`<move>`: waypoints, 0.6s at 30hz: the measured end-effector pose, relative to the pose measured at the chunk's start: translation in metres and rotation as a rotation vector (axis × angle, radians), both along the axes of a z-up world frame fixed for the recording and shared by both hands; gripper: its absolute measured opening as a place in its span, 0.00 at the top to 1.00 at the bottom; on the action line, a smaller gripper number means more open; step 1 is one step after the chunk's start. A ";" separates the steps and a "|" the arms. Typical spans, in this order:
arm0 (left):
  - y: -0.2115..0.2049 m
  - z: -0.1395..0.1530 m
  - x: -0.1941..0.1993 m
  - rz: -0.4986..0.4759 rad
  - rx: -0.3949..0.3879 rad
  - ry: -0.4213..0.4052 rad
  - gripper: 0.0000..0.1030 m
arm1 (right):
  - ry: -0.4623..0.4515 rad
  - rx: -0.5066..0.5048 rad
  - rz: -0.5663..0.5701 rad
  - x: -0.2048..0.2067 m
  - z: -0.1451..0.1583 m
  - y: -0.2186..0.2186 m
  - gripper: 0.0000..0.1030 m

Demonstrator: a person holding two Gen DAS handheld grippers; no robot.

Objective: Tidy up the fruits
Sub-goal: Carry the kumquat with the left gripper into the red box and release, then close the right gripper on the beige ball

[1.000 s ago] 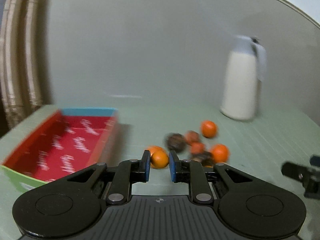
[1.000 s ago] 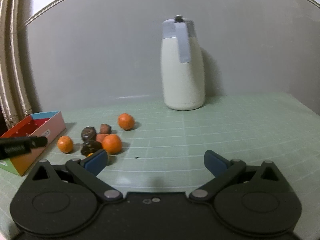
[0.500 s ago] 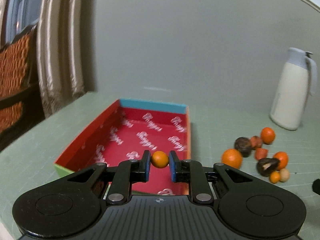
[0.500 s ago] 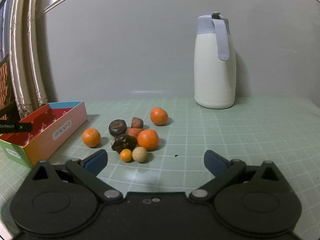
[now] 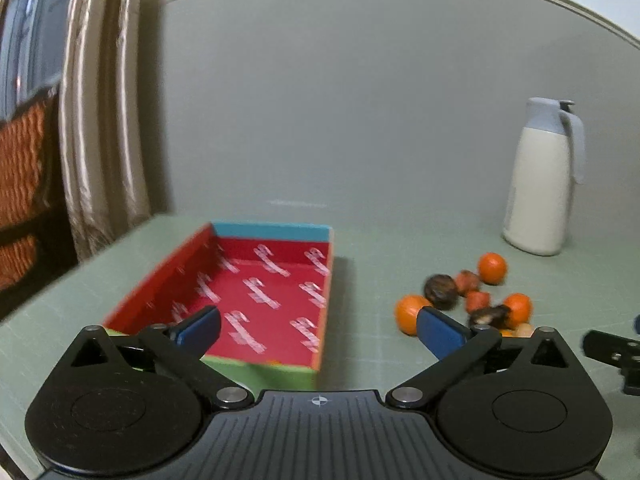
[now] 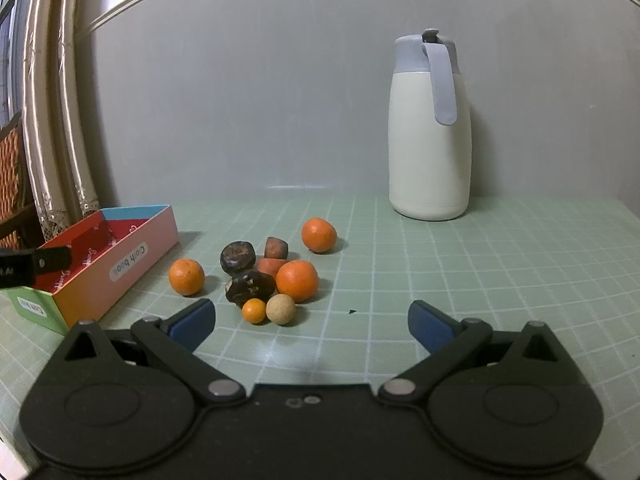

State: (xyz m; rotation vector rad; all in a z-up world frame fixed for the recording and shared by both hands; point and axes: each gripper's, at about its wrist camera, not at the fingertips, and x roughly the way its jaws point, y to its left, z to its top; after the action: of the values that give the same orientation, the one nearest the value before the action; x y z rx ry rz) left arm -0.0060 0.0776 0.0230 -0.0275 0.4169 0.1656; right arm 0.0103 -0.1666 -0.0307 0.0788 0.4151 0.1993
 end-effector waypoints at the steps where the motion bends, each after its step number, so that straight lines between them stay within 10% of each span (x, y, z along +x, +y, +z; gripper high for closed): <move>1: -0.001 -0.001 0.000 -0.005 -0.020 0.007 0.00 | -0.001 -0.001 -0.002 0.000 0.000 0.000 0.00; 18: -0.020 -0.009 0.001 -0.027 -0.024 0.055 0.00 | -0.006 0.004 -0.029 -0.004 0.000 -0.013 0.00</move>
State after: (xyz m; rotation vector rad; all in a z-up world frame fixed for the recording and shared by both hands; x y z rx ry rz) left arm -0.0050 0.0572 0.0144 -0.0411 0.4737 0.1350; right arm 0.0060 -0.1797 -0.0305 0.0885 0.4077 0.1716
